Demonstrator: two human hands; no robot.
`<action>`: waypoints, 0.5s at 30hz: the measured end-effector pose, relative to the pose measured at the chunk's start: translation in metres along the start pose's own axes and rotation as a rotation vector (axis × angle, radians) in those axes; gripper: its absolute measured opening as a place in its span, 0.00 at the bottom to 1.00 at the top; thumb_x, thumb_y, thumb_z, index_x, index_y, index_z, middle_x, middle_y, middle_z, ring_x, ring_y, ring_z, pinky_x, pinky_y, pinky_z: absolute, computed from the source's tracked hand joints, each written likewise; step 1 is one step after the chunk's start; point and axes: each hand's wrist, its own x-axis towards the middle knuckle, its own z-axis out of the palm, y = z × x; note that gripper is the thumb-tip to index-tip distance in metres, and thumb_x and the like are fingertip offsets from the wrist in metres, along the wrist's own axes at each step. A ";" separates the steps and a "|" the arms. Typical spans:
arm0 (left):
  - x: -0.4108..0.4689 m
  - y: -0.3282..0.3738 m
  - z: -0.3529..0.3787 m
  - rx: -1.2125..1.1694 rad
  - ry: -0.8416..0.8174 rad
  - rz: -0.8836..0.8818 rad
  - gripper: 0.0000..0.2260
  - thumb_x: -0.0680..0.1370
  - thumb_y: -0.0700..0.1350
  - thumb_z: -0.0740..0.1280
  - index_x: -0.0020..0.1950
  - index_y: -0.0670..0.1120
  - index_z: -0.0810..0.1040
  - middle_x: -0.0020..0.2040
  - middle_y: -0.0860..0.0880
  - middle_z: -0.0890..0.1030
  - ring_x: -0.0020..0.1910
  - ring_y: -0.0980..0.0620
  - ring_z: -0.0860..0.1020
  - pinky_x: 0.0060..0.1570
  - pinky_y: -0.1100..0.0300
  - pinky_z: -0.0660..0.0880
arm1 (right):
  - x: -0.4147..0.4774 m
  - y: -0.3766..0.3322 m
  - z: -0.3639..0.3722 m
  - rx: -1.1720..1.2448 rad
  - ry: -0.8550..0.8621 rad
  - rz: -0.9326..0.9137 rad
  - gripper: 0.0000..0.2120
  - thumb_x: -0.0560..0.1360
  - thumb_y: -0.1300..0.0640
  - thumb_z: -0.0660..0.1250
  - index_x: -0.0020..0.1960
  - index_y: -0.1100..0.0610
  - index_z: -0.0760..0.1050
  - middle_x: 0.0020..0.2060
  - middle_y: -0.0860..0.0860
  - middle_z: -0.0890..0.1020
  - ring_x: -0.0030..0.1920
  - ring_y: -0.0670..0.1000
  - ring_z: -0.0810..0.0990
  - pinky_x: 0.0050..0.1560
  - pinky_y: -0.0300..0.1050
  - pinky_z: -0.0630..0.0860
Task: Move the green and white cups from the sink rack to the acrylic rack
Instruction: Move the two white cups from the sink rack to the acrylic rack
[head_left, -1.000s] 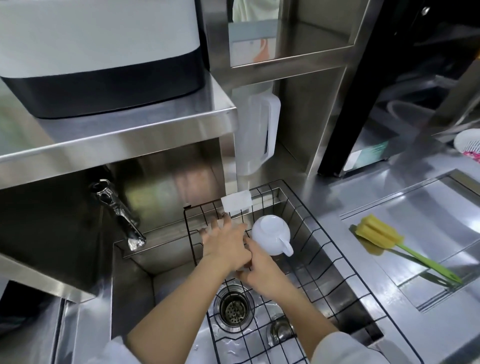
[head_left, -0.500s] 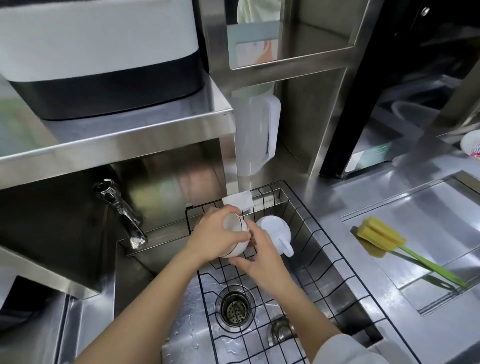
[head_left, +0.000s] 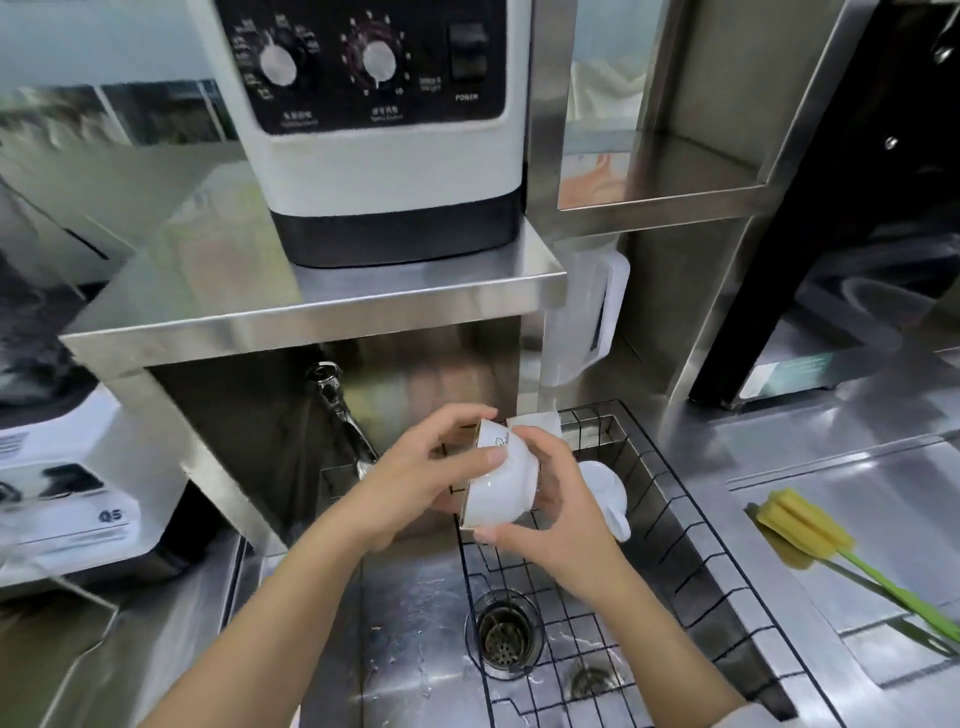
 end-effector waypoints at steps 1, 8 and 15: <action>-0.009 0.003 -0.005 0.037 -0.020 0.020 0.21 0.67 0.51 0.74 0.58 0.58 0.74 0.57 0.49 0.78 0.51 0.57 0.79 0.42 0.63 0.78 | -0.001 -0.006 0.005 0.000 -0.010 -0.005 0.38 0.57 0.51 0.79 0.61 0.36 0.65 0.58 0.41 0.76 0.55 0.45 0.78 0.49 0.41 0.78; -0.084 0.021 -0.049 0.213 -0.022 0.080 0.34 0.62 0.49 0.77 0.63 0.64 0.66 0.60 0.57 0.75 0.60 0.56 0.75 0.57 0.58 0.74 | -0.011 -0.055 0.055 -0.036 -0.109 -0.117 0.36 0.58 0.46 0.79 0.62 0.38 0.66 0.57 0.34 0.73 0.58 0.42 0.75 0.49 0.32 0.75; -0.165 0.029 -0.099 0.197 0.115 0.112 0.35 0.64 0.42 0.77 0.64 0.62 0.66 0.60 0.52 0.77 0.56 0.52 0.78 0.52 0.58 0.77 | -0.021 -0.098 0.128 -0.070 -0.244 -0.213 0.36 0.57 0.44 0.78 0.61 0.36 0.66 0.59 0.38 0.74 0.61 0.44 0.74 0.57 0.42 0.75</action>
